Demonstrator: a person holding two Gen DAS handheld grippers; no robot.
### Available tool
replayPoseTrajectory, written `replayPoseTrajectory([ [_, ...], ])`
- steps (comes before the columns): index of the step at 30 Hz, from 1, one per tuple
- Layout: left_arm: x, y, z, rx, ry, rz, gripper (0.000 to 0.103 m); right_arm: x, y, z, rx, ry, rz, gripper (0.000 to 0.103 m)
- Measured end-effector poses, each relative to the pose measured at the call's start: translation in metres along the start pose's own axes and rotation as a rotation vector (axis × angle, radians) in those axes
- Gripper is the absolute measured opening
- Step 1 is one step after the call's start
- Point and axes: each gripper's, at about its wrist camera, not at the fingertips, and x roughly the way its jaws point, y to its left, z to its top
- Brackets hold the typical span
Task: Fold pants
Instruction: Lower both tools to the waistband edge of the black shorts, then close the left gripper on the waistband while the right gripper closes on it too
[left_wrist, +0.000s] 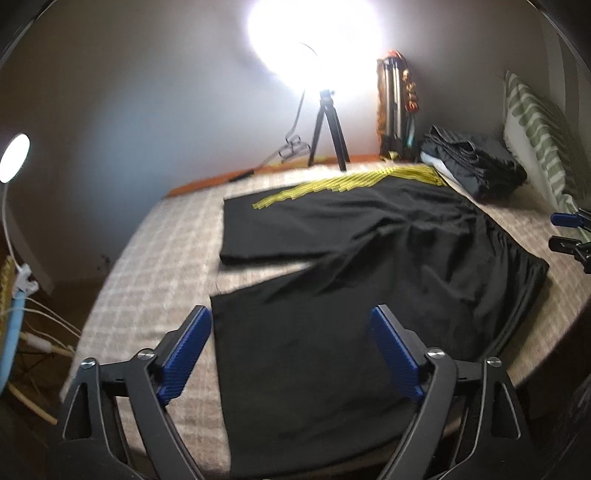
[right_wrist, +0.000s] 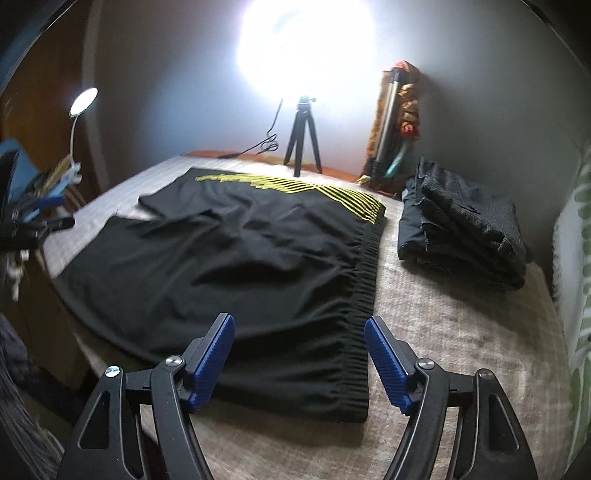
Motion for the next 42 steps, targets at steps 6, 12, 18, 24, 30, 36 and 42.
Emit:
replayPoseTrajectory([
  [6, -0.001, 0.005, -0.017, 0.019, 0.066, -0.071, 0.076, 0.007, 0.01, -0.016, -0.093, 0.061, 0.057, 0.075],
  [12, -0.012, 0.018, -0.035, 0.064, 0.128, -0.108, 0.075, 0.021, 0.034, -0.033, -0.245, 0.143, 0.087, 0.062],
  [18, -0.013, 0.017, -0.058, 0.139, 0.21, -0.159, 0.075, 0.034, 0.039, -0.041, -0.315, 0.201, 0.074, 0.056],
  [24, -0.007, -0.003, -0.076, 0.23, 0.272, -0.202, 0.061, 0.046, 0.046, -0.043, -0.382, 0.217, 0.057, 0.054],
  [30, 0.002, -0.014, -0.077, 0.275, 0.289, -0.22, 0.059, 0.051, 0.052, -0.039, -0.42, 0.201, 0.059, 0.054],
  [36, 0.015, -0.014, -0.079, 0.281, 0.307, -0.215, 0.059, 0.056, 0.056, -0.035, -0.436, 0.209, 0.08, 0.03],
  [42, 0.02, -0.015, -0.076, 0.301, 0.291, -0.209, 0.059, 0.056, 0.049, -0.024, -0.377, 0.198, 0.093, 0.007],
])
